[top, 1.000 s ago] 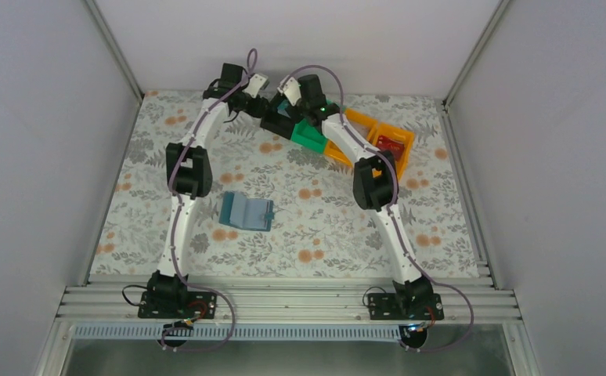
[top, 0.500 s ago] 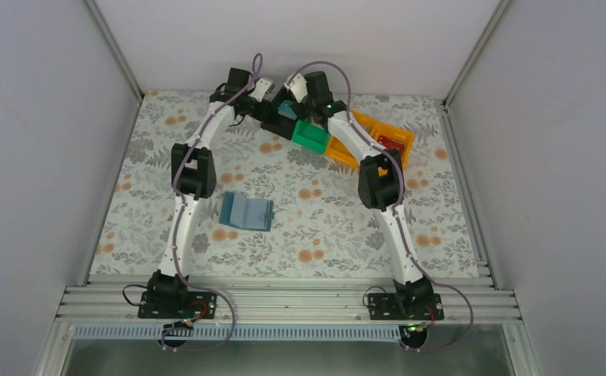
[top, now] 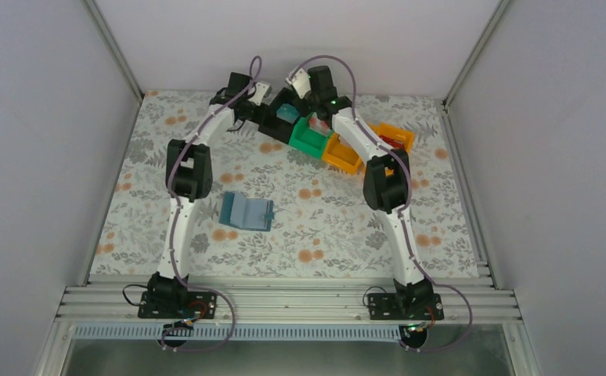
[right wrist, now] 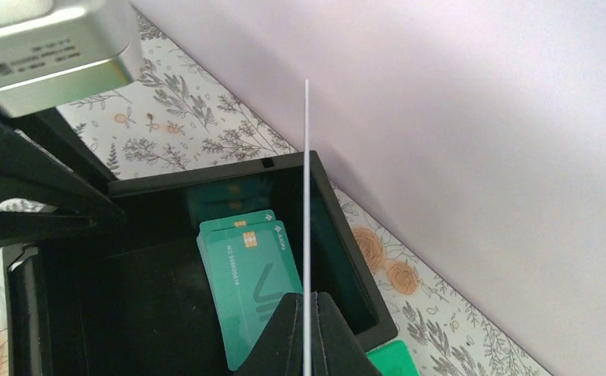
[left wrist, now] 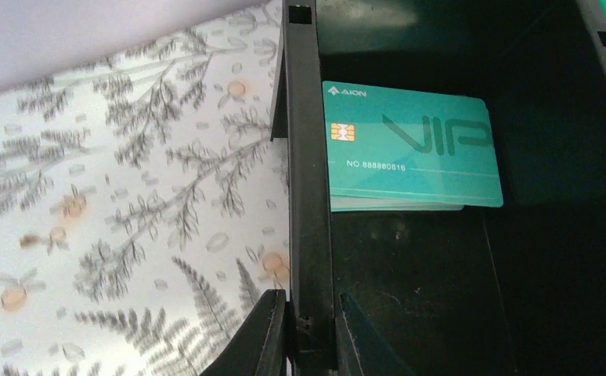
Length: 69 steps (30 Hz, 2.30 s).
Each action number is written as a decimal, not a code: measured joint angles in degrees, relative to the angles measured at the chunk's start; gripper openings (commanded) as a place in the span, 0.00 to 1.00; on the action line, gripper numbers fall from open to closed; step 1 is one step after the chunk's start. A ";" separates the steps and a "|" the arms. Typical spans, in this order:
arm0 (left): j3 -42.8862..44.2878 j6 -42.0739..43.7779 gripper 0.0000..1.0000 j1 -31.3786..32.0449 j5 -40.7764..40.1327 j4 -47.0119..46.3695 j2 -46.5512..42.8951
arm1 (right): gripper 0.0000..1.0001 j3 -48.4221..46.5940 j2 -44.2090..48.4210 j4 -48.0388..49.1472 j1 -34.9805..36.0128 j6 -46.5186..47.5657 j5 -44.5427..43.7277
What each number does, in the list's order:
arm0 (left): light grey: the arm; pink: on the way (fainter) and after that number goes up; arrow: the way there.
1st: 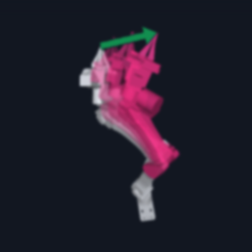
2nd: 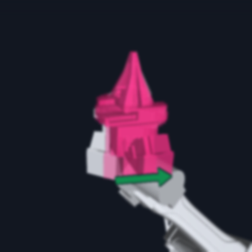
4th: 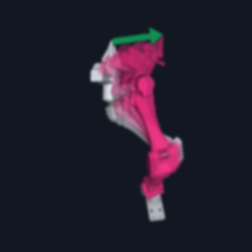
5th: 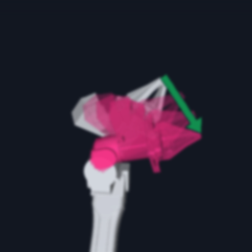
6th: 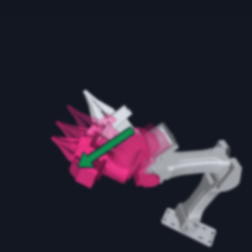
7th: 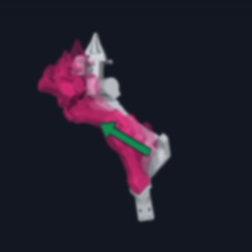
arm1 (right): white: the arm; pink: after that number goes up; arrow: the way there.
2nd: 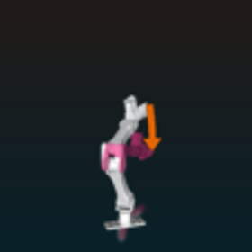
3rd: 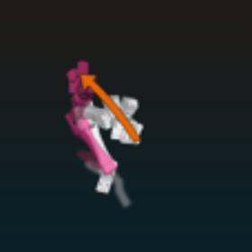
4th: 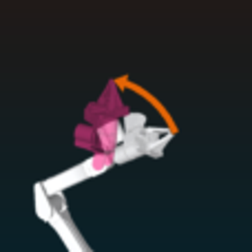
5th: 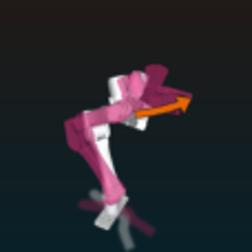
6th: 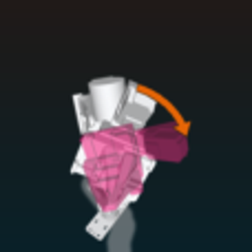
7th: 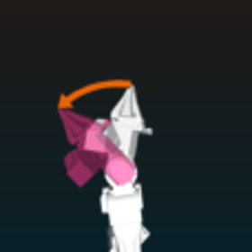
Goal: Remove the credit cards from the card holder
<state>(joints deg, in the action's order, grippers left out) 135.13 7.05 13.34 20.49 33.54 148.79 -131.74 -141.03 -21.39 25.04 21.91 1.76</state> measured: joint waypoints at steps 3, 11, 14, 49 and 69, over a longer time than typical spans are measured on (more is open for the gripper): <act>-9.84 -2.62 0.02 0.81 -2.23 -4.11 -5.51 | 0.04 1.97 1.95 -0.48 0.02 0.00 0.28; -29.31 -7.61 0.02 3.26 -8.76 -12.37 -16.83 | 0.04 3.82 5.05 -0.66 0.46 0.81 0.59; -34.73 -9.64 0.03 3.93 -9.92 -14.99 -19.87 | 0.04 3.93 5.07 -1.20 0.94 1.75 -0.24; -61.96 2.43 1.00 -19.19 1.64 -9.46 -59.10 | 0.04 -1.77 -4.94 -12.92 10.91 -4.57 -26.99; -63.58 2.75 1.00 -26.47 7.43 -9.44 -59.28 | 0.09 -6.40 -12.57 -8.00 12.79 3.65 -39.12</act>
<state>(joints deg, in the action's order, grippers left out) 71.55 9.80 -13.13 27.92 24.10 89.52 -138.15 -153.60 -29.39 37.82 25.56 -37.36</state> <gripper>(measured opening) 0.998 0.051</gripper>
